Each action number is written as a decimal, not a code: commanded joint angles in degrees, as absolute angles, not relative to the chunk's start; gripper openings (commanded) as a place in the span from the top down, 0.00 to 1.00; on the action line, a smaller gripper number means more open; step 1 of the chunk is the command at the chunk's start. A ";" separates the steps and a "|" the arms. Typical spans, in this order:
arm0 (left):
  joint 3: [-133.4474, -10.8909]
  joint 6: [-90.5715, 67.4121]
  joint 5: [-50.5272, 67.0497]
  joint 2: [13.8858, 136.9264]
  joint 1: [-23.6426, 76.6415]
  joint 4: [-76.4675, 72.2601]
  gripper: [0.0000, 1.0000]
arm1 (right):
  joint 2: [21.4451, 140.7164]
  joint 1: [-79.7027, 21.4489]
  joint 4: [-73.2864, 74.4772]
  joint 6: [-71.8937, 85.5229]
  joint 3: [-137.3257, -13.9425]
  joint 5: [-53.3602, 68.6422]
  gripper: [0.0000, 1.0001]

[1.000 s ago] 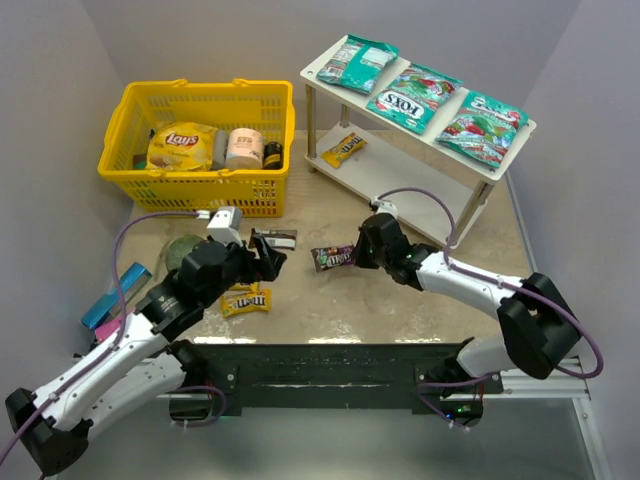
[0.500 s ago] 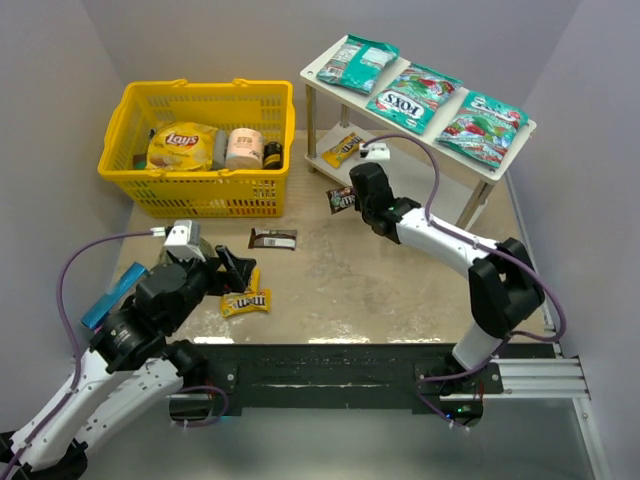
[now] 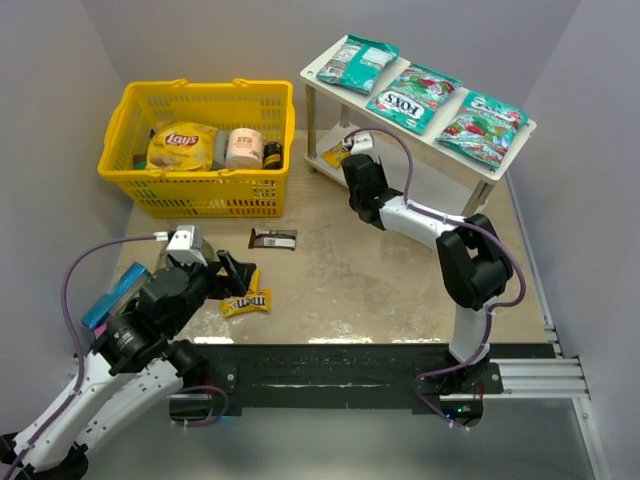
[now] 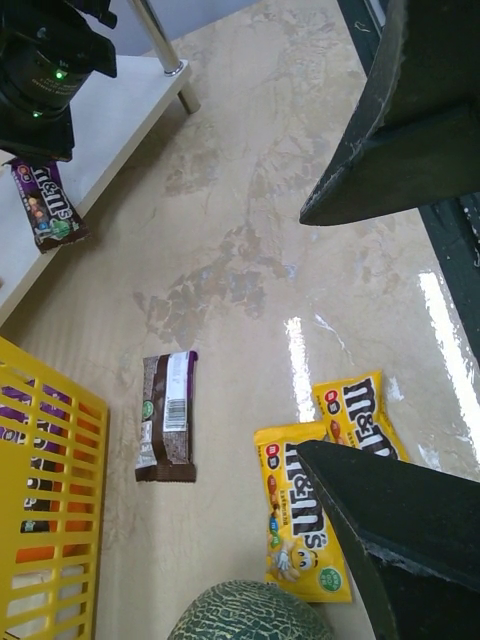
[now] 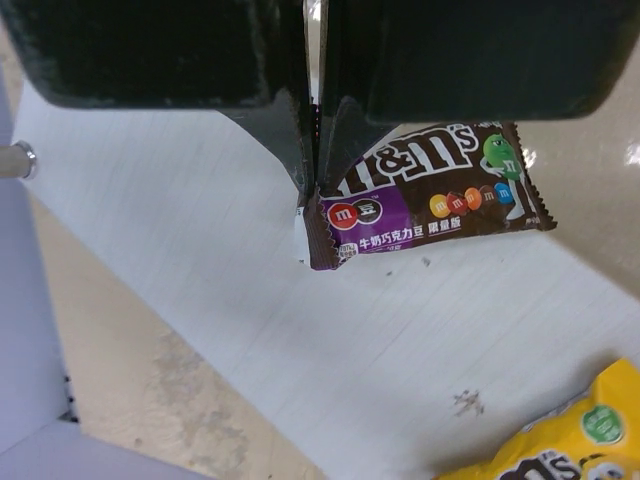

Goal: Place and organize the candy bags onto the shelf

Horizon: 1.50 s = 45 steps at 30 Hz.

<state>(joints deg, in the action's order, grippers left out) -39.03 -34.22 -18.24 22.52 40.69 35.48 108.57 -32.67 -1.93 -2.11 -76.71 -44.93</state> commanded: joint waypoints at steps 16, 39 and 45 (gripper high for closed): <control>-37.88 -32.43 -18.98 22.32 40.96 32.87 0.05 | 112.50 -32.34 -18.38 -14.34 -81.12 -57.75 0.43; -37.44 -32.61 -19.25 21.97 40.96 32.87 0.04 | 117.60 -27.77 -7.13 -0.44 -80.94 -42.98 0.44; -37.44 -32.61 -19.16 21.97 40.96 32.87 0.05 | 117.51 -27.42 -4.93 -0.44 -81.30 -43.06 0.43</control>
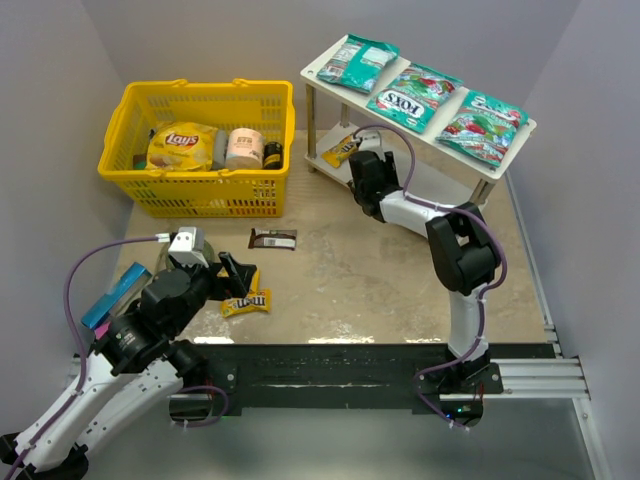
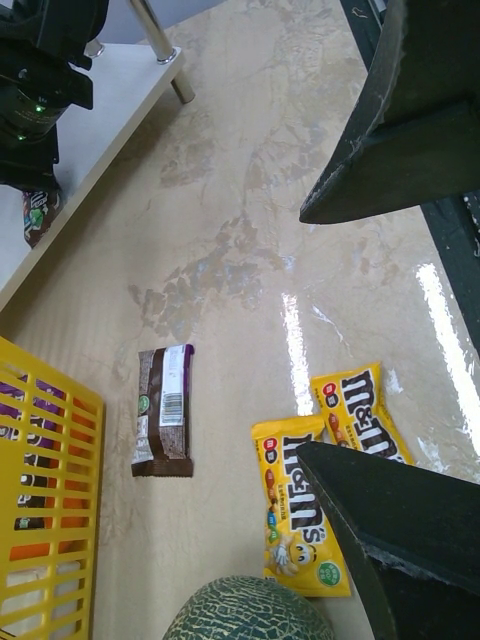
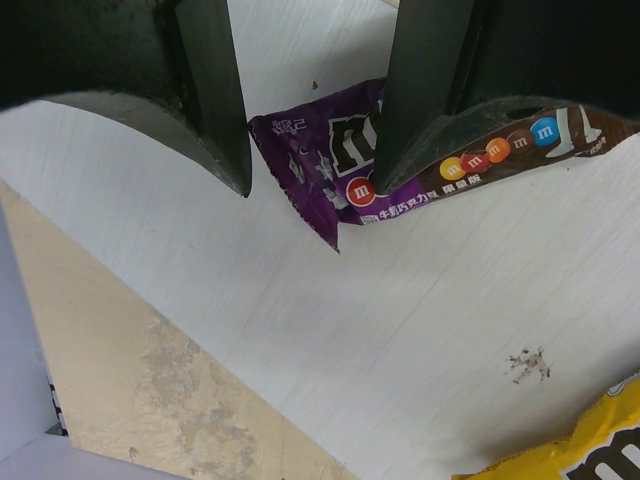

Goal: Place and organize the candy bags onto the shelf

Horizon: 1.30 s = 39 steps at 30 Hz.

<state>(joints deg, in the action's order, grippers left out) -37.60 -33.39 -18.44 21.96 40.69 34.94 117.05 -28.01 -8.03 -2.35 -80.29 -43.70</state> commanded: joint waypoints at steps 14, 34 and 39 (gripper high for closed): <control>-37.35 -32.70 -19.34 22.06 40.96 32.96 0.04 | 108.46 -27.86 -9.66 3.34 -77.44 -47.03 0.37; -37.27 -32.87 -19.42 21.71 40.96 33.05 0.05 | 111.44 -29.09 -6.16 2.11 -76.98 -38.84 0.59; -37.27 -32.96 -19.42 21.45 40.96 33.13 0.04 | 114.87 -29.00 -1.58 1.14 -79.54 -38.93 0.61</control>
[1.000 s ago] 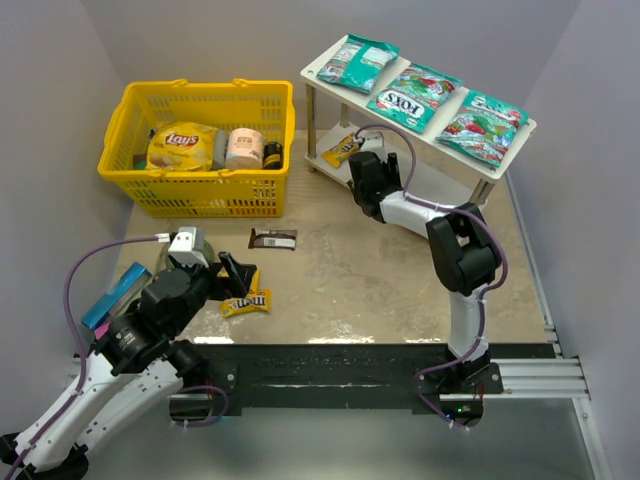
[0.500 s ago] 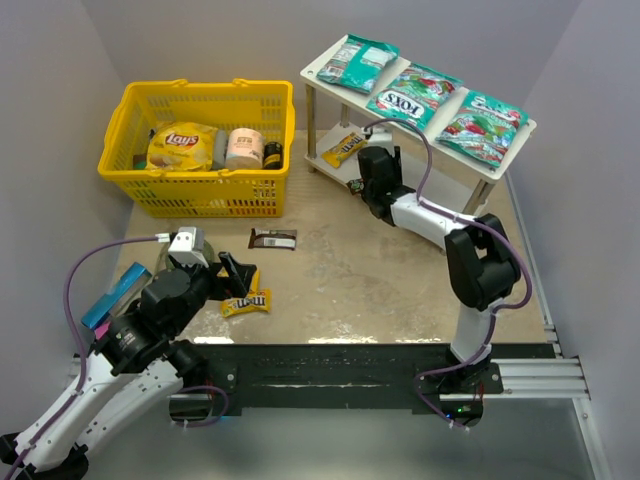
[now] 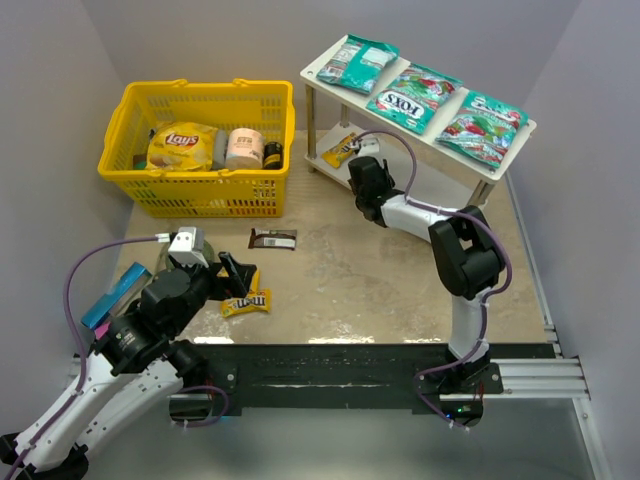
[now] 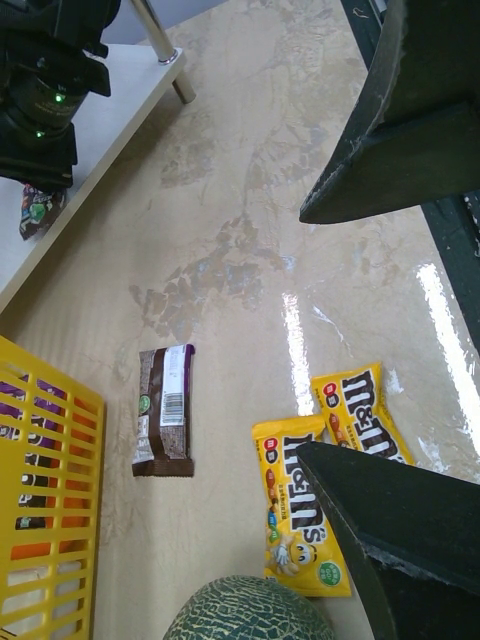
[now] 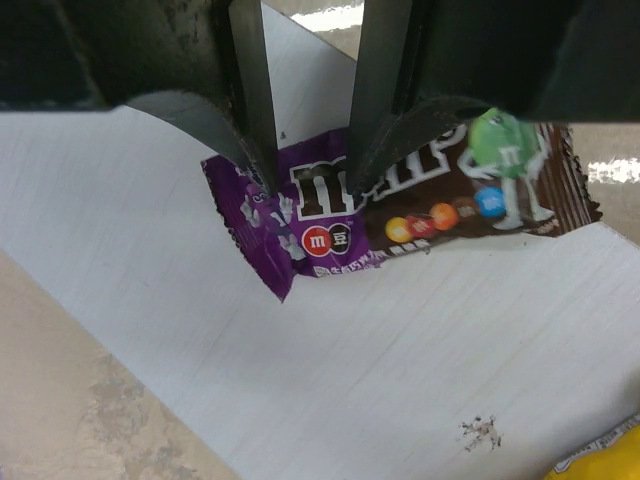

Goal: Place and organize the candy bags onto the shelf

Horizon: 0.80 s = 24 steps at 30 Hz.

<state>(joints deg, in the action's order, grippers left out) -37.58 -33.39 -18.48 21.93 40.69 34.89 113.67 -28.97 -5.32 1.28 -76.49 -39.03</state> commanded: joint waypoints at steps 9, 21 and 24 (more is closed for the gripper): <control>-37.27 -32.96 -19.42 21.27 40.96 33.05 0.04 | 115.14 -29.00 -0.18 2.11 -77.96 -39.02 0.40; -37.27 -32.96 -19.42 21.53 40.96 33.05 0.04 | 107.77 -29.53 -2.98 2.99 -77.96 -45.00 0.36; -37.27 -32.87 -19.51 21.88 40.96 32.96 0.04 | 105.47 -31.02 -5.53 1.06 -77.61 -45.61 0.35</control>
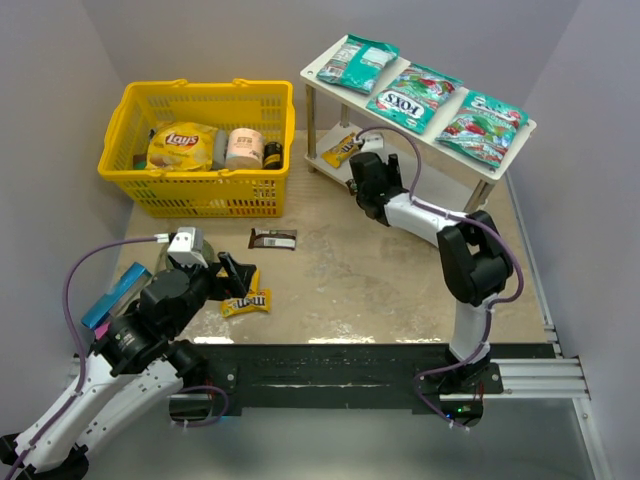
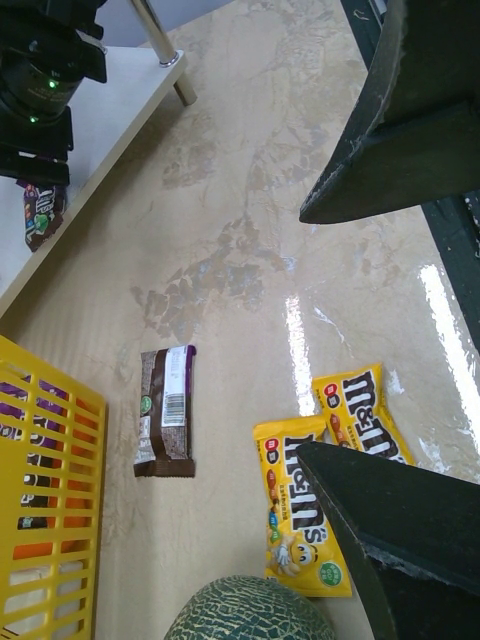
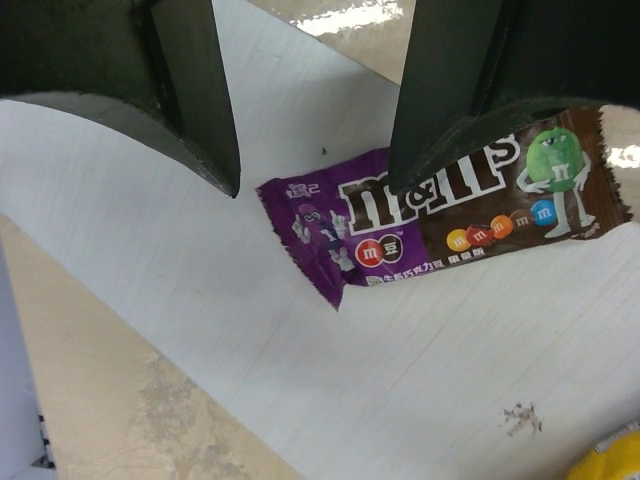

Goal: Place and organize the candy bags onto the shelf

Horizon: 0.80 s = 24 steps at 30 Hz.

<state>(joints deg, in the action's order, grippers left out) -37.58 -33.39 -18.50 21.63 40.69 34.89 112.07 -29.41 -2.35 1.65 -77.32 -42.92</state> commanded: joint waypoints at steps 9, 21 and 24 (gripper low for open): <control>-37.35 -32.96 -19.69 21.53 40.96 33.13 0.04 | 109.77 -37.88 -3.43 -5.36 -82.96 -43.68 0.35; -37.18 -33.05 -19.95 20.92 40.96 33.13 0.04 | 117.06 -39.02 -1.40 -10.80 -85.87 -42.28 0.32; -37.18 -33.05 -19.95 20.74 40.96 33.22 0.04 | 119.00 -38.94 -3.07 -13.70 -86.48 -42.80 0.33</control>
<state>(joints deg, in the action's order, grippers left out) -37.58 -33.39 -18.92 21.23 40.69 34.89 118.26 -39.09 -0.67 -8.62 -82.91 -42.35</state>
